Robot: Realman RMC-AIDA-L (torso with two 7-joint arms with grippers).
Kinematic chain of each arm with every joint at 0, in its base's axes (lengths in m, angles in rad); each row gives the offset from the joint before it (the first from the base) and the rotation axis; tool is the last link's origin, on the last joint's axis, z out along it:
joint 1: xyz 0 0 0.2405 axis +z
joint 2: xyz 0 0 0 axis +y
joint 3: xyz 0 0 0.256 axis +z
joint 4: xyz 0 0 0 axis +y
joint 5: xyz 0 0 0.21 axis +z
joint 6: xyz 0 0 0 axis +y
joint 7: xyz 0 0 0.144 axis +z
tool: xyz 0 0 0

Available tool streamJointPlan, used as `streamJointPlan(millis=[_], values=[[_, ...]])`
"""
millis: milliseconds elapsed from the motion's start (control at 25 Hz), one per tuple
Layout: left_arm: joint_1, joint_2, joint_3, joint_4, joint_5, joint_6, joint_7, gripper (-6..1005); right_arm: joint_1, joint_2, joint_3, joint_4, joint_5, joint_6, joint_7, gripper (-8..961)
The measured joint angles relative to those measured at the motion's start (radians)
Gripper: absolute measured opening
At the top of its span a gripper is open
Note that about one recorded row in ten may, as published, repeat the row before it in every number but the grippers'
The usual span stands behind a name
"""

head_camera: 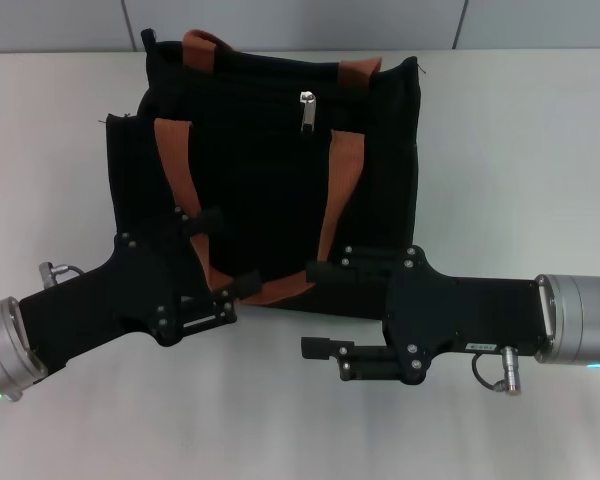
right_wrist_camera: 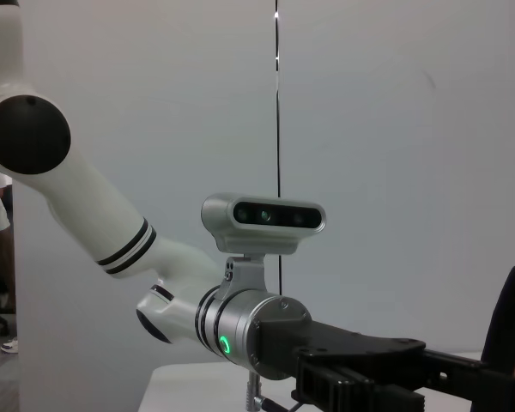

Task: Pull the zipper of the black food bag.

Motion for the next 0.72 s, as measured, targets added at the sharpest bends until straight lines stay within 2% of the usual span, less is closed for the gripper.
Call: streamJointPlan(millis=[480, 720], values=[[-0.005, 0.0, 0.002, 0.0, 0.001, -0.003, 0.0, 829, 0.005, 0.001, 0.001, 0.005, 0.002, 0.025, -0.005, 684], [0.002, 0.005, 0.086, 0.008, 0.002, -0.003, 0.0, 829, 0.012, 0.003, -0.036, 0.006, 0.004, 0.057, -0.005, 684]])
